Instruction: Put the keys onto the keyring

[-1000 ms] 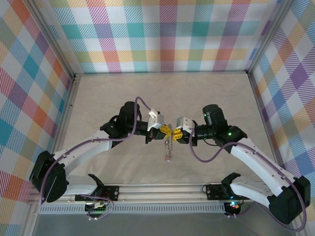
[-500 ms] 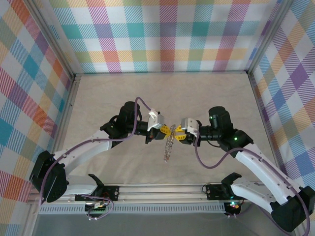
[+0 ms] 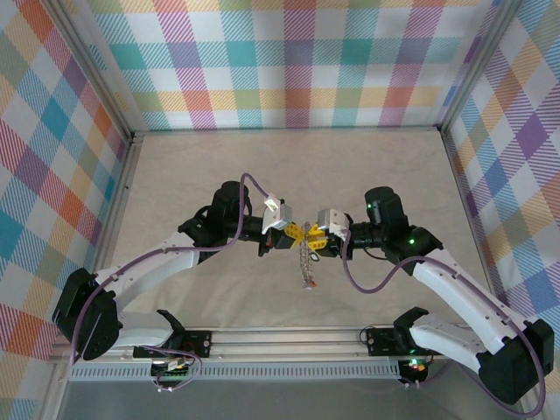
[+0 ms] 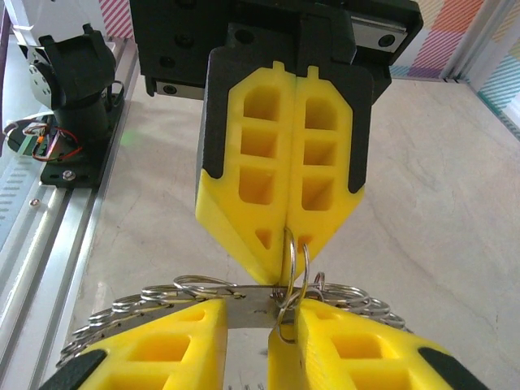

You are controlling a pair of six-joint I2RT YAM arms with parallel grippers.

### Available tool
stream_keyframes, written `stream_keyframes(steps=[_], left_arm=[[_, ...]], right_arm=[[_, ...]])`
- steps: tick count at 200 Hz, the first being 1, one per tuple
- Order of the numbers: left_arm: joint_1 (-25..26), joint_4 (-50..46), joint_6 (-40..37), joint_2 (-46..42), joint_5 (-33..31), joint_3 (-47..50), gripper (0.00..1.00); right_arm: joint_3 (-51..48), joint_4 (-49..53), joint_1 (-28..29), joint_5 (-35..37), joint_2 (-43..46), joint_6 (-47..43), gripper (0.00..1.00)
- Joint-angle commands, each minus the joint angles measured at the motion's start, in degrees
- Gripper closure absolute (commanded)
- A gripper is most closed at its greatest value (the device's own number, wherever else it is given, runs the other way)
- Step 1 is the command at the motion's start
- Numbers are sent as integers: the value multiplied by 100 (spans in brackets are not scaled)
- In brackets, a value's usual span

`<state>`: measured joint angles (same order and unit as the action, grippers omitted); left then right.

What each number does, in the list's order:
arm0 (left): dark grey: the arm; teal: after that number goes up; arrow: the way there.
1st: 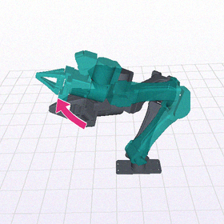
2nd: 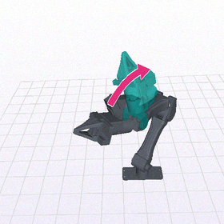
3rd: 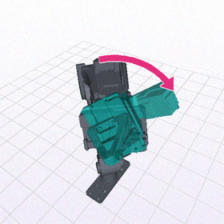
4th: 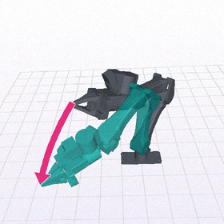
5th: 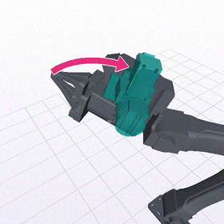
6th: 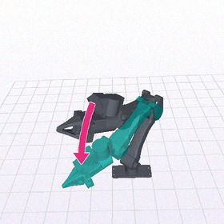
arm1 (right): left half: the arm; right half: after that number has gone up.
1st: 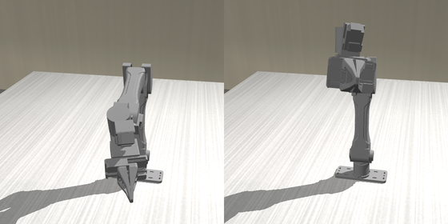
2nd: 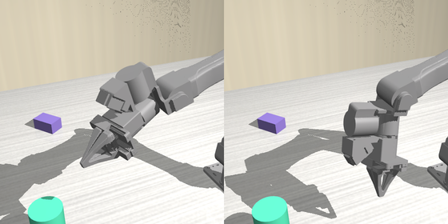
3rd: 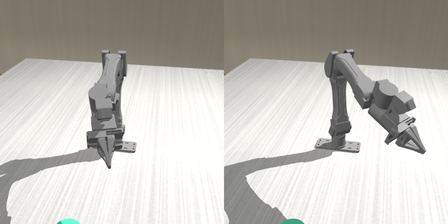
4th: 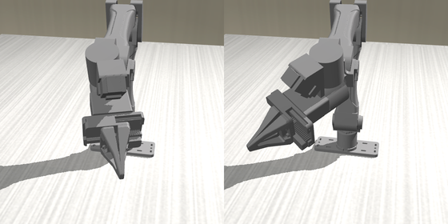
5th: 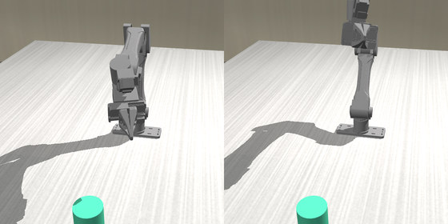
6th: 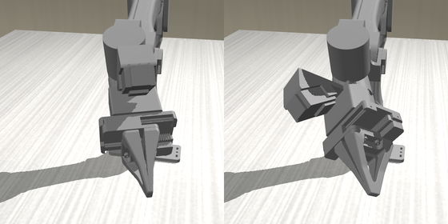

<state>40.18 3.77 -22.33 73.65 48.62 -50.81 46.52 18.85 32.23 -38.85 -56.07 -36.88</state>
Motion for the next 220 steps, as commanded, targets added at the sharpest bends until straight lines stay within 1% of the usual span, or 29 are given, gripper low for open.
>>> stream_keyframes(steps=[1, 48, 89, 103, 124, 133, 145, 156, 162, 179, 194, 220], left_arm=[[-33, 379, -108, -59, 188, -34, 100], [-31, 396, -110, 18, 221, -101, 100], [-30, 430, -97, 79, 227, -96, 100], [-26, 432, -88, 110, 232, -121, 100], [-27, 299, -156, 134, 162, -167, 100], [-30, 65, -273, 140, 96, -215, 100], [-23, -299, -466, 115, -36, -296, 92], [-29, -543, -573, 86, -179, -340, 81], [-30, -689, -628, 87, -256, -387, 78], [-28, -952, -641, 131, -451, -534, 76], [-21, -1061, -657, 188, -432, -618, 75], [7, -1349, -798, 353, -485, -766, 74]], right_arm=[[103, -192, -6, -257, 66, -4, 73], [68, -308, 3, -429, -88, 82, 82], [50, -420, 5, -525, -206, 150, 84], [50, -434, 3, -553, -254, 177, 87], [50, -420, 3, -480, -272, 190, 92], [84, -338, 3, -427, -272, 162, 94], [149, -136, 3, -341, -272, 76, 97], [226, 70, 11, -229, -281, -33, 100], [274, 189, 20, -161, -290, -92, 100], [393, 512, 108, 159, -328, -292, 100], [525, 792, 208, 389, -412, -447, 100], [601, 800, 274, 538, -431, -451, 100]])
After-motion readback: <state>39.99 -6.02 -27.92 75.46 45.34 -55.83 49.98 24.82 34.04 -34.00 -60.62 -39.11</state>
